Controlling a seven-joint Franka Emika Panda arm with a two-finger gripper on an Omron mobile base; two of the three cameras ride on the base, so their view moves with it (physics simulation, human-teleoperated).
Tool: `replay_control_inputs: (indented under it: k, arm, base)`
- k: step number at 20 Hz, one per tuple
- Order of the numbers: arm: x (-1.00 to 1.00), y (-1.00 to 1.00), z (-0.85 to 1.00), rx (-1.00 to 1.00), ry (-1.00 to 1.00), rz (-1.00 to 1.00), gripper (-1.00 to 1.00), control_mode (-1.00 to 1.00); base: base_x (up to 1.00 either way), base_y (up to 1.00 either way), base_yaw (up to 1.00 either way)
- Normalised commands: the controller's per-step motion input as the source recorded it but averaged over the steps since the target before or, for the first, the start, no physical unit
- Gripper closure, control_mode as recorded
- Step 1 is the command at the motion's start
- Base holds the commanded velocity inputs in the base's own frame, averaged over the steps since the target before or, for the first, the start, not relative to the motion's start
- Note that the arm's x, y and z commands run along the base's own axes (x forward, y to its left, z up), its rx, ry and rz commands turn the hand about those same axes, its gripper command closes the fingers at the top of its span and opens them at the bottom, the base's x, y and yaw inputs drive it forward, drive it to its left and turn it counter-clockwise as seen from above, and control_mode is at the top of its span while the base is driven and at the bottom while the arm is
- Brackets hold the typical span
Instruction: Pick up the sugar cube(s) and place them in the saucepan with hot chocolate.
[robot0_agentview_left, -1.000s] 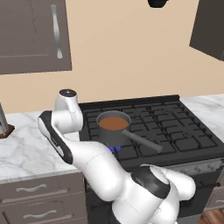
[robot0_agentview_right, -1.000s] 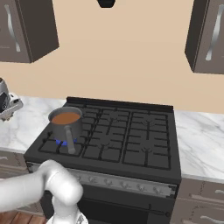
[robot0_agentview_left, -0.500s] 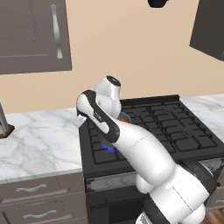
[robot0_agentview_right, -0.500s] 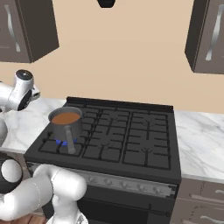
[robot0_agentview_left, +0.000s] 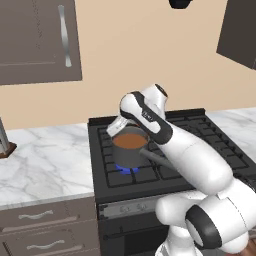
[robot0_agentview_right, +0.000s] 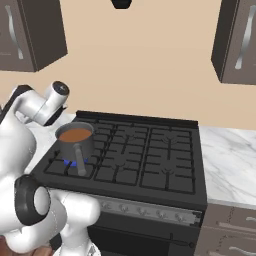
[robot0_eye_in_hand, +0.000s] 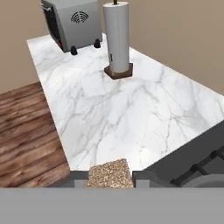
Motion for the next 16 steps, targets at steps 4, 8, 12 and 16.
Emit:
replay_control_inputs:
  k: [4,8,12,16]
  arm:
    - [0.01,-0.14,0.54,-0.28,0.22,-0.04,1.0,-1.0]
    - [0.06,-0.22,0.19,-0.34,0.16,-0.21,1.0,-1.0]
    - [0.03,-0.29,-0.14,-0.31,0.04,-0.26,1.0,-1.0]
    - [0.0,-0.18,-0.62,-0.13,0.0,-0.23,1.0,-1.0]
  base:
    - [0.0,0.0,0.0]
    - [0.0,0.0,0.0]
    - [0.0,0.0,0.0]
    - [0.0,0.0,0.0]
